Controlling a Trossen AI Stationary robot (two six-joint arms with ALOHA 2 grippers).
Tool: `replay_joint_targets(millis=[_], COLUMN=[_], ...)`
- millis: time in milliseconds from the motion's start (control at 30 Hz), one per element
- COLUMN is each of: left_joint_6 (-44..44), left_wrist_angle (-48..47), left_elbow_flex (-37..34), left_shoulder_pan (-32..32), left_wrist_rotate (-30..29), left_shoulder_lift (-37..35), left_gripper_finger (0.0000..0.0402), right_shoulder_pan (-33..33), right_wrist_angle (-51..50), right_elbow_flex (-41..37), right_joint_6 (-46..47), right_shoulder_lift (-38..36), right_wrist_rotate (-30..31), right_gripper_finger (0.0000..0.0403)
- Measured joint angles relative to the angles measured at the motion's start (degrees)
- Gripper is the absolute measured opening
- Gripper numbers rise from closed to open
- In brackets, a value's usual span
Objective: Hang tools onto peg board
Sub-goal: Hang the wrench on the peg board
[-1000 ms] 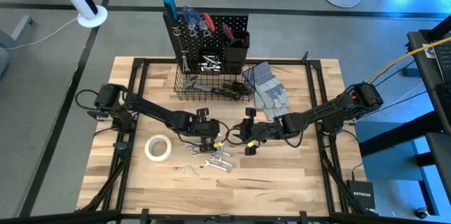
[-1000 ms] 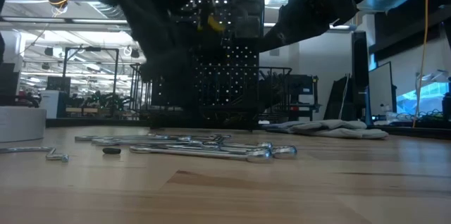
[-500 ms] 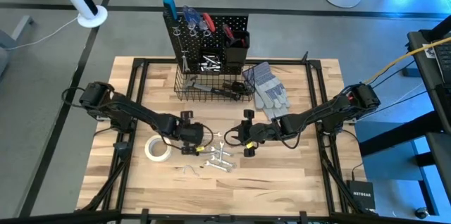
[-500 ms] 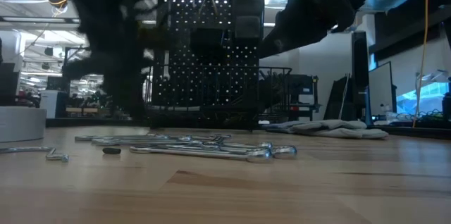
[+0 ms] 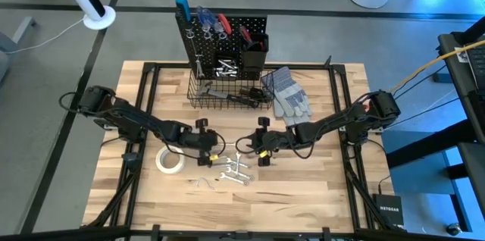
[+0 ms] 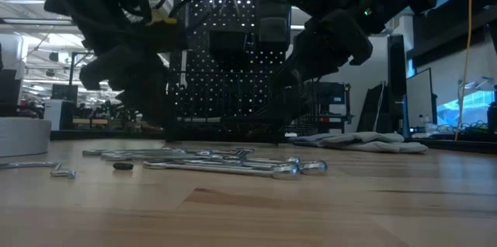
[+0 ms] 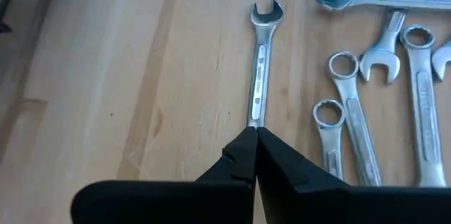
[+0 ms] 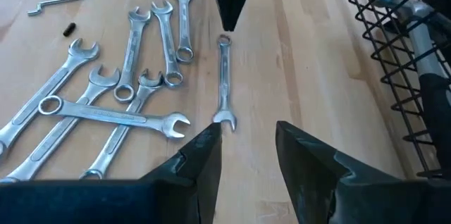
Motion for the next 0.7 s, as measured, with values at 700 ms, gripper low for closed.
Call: replay_joint_targets(millis=[700], left_joint_6=[-2.76], left_wrist_angle=[8.58], left_elbow_flex=[-6.00], left_shoulder_pan=[2.63], left_wrist_rotate=[4.08], left_shoulder_lift=[-2.86], left_gripper_finger=[0.0000], right_shoulder_pan=[-0.02], right_wrist_angle=[0.39], right_elbow_flex=[0.02], right_joint_6=[0.66], right_shoulder_lift=[0.02], right_wrist_rotate=[-0.71], right_gripper_finger=[0.0140])
